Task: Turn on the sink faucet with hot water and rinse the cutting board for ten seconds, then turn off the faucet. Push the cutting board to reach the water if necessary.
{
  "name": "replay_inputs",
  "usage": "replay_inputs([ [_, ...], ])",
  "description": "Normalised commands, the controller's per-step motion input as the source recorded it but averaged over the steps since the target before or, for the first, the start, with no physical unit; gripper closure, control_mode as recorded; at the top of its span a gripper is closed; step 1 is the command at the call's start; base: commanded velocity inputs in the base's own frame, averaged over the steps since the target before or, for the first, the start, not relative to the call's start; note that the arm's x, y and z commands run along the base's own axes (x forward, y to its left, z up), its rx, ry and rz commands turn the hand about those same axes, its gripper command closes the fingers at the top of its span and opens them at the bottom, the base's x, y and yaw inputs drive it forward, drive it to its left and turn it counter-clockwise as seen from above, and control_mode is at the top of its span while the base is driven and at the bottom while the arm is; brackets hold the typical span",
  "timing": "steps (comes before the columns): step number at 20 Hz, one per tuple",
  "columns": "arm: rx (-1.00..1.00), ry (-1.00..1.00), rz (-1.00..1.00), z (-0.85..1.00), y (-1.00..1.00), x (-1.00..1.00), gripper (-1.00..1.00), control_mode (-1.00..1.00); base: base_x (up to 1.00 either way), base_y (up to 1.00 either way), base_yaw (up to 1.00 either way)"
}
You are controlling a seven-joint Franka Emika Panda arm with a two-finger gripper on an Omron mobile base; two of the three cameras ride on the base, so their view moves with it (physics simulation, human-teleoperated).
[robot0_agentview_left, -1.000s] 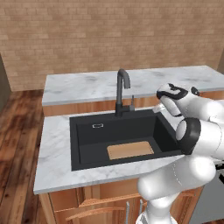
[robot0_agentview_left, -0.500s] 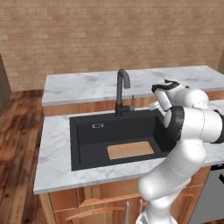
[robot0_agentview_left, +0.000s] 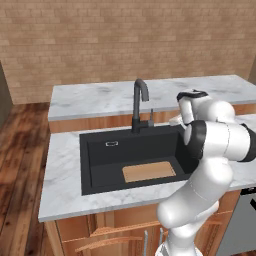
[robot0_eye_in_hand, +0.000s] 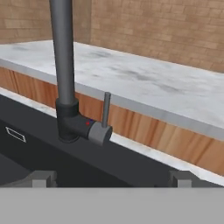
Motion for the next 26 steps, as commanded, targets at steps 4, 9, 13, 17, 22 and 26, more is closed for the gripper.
replay_inputs([
  [4, 0.04, -0.07, 0.0, 0.0, 0.04, 0.14, -1.0, -1.0, 0.0, 0.0, 0.0],
  [9, 0.03, -0.02, 0.0, 0.0, 0.03, 0.32, -1.0, -1.0, 0.0, 0.0, 0.0],
  [13, 0.03, 0.0, 0.0, 0.0, 0.0, 0.43, -1.0, -1.0, 0.0, 0.0, 0.0],
  [17, 0.02, 0.0, 0.0, 0.0, 0.01, 0.41, -1.0, -1.0, 0.0, 0.0, 0.0],
  [22, 0.02, 0.0, -0.01, 0.0, 0.02, 0.36, -1.0, -1.0, 0.0, 0.0, 0.0],
  [26, 0.0, -0.01, 0.0, -0.02, 0.04, 0.24, -1.0, -1.0, 0.0, 0.0, 0.0],
])
